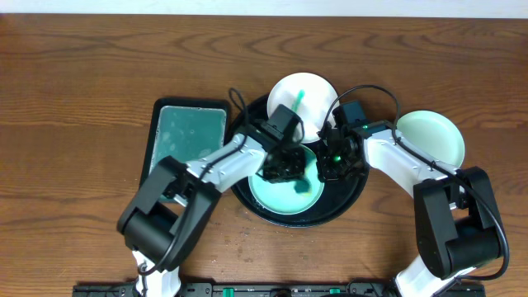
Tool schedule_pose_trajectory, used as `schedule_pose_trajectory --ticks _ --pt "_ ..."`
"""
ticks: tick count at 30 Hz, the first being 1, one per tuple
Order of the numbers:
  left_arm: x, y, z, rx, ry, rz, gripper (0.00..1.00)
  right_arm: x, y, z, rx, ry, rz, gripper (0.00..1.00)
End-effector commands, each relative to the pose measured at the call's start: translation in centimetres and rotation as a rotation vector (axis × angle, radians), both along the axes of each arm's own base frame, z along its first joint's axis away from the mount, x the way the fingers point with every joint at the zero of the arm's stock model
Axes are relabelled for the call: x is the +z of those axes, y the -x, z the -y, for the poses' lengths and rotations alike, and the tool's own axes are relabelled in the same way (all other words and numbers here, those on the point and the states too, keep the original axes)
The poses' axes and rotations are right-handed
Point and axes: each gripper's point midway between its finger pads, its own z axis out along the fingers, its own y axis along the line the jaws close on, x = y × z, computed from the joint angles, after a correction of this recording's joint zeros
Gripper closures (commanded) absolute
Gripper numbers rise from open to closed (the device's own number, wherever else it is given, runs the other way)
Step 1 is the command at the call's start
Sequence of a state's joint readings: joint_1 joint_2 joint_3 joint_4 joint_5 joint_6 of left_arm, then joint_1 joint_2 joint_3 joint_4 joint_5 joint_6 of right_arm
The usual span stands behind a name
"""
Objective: Clean dirty plates on tray and stack at the side
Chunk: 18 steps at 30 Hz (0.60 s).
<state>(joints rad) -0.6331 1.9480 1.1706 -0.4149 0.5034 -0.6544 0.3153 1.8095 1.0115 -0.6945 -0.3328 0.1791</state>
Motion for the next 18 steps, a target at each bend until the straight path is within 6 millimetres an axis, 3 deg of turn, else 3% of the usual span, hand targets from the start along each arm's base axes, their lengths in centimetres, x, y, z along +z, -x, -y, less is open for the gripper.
schedule_pose_trajectory --ticks 1,5,8,18 --pt "-3.7 -3.6 -9.5 0.187 -0.391 0.091 0.93 -1.1 0.4 0.9 0.01 0.055 -0.012 0.99" --pt "-2.9 -4.3 -13.0 0.216 -0.538 0.108 0.93 -1.1 0.4 0.9 0.01 0.055 -0.012 0.99" --pt "-2.6 -3.9 -14.3 0.196 -0.609 0.099 0.93 -1.1 0.4 0.9 0.01 0.055 -0.013 0.99" --pt "-1.8 0.5 -18.0 0.119 -0.791 -0.048 0.93 -1.1 0.4 0.9 0.01 0.055 -0.013 0.99"
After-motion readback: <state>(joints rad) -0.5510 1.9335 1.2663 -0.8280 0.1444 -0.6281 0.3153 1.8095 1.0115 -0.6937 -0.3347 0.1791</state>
